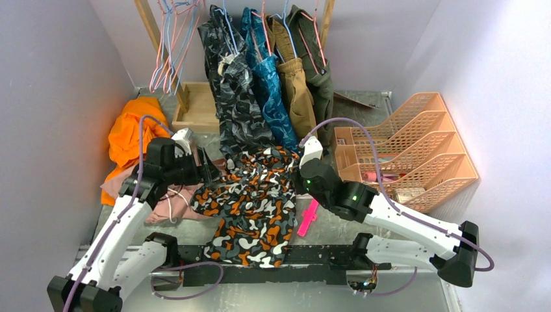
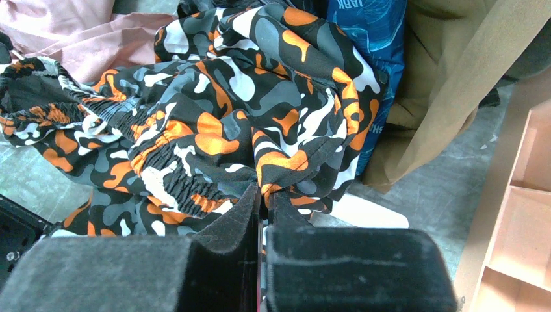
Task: Place the shorts on the hanger
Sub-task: Adjust the shorts at the center of the board.
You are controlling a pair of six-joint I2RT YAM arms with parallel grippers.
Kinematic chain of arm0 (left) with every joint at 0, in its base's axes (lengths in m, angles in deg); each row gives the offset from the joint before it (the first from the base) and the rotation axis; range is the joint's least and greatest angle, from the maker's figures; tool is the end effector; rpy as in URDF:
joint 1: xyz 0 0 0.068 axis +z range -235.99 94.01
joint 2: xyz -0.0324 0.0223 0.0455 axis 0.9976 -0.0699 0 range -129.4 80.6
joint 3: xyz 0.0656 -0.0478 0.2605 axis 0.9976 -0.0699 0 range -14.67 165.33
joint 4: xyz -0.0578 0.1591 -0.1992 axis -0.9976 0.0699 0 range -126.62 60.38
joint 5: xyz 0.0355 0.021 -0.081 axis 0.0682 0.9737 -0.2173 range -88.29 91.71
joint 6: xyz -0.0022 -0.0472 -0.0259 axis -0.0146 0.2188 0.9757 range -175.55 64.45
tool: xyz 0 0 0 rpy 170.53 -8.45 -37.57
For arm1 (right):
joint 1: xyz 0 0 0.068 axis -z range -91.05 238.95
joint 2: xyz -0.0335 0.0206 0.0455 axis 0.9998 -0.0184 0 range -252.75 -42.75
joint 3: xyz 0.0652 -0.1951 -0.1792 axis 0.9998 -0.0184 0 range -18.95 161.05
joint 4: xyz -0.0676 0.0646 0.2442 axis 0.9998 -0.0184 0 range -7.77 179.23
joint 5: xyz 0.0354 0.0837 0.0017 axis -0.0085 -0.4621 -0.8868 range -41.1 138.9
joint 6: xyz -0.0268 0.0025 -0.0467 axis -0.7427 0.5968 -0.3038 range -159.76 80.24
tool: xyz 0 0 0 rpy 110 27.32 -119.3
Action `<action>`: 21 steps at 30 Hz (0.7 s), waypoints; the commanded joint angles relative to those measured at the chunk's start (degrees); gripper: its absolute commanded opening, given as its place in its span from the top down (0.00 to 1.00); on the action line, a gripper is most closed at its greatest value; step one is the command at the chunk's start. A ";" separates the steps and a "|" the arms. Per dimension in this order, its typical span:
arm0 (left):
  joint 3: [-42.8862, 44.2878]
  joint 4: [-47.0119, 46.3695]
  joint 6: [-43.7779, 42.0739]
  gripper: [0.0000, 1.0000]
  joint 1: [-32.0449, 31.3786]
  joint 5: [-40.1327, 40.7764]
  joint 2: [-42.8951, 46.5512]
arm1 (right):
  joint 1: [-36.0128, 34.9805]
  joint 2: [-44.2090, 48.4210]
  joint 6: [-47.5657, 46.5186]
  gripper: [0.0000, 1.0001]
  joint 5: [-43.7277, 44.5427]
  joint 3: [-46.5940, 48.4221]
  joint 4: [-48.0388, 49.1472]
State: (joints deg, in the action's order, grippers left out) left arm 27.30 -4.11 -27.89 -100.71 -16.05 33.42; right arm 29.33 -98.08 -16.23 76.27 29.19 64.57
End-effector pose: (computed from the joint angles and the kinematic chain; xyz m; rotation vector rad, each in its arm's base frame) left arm 0.1667 -0.0551 0.2787 -0.0836 2.2963 -0.7401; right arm 0.1204 0.1730 0.3038 -0.3732 2.0473 0.3852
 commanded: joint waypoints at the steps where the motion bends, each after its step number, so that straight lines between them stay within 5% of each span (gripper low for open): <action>1: 5.12 8.53 -2.86 0.22 -0.40 0.37 -3.54 | 0.59 1.19 -0.54 1.00 0.30 0.39 1.66; 15: 5.71 9.98 -6.04 0.29 -0.79 -2.30 -12.76 | 0.68 0.38 -3.00 1.00 -0.28 1.62 1.74; 17: 5.15 8.21 -5.60 0.39 -0.86 -3.23 -14.47 | 0.68 0.21 -3.20 1.00 -0.93 1.52 2.32; 21: 5.41 5.67 -5.01 0.79 -1.37 -2.62 -16.43 | 0.78 0.65 -3.52 1.00 -3.43 1.70 3.15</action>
State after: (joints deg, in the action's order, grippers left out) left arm 31.98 4.59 -32.81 -101.19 -17.66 17.88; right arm 29.55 -97.97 -18.72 74.81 29.28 65.57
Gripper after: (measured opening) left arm 0.350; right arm 0.029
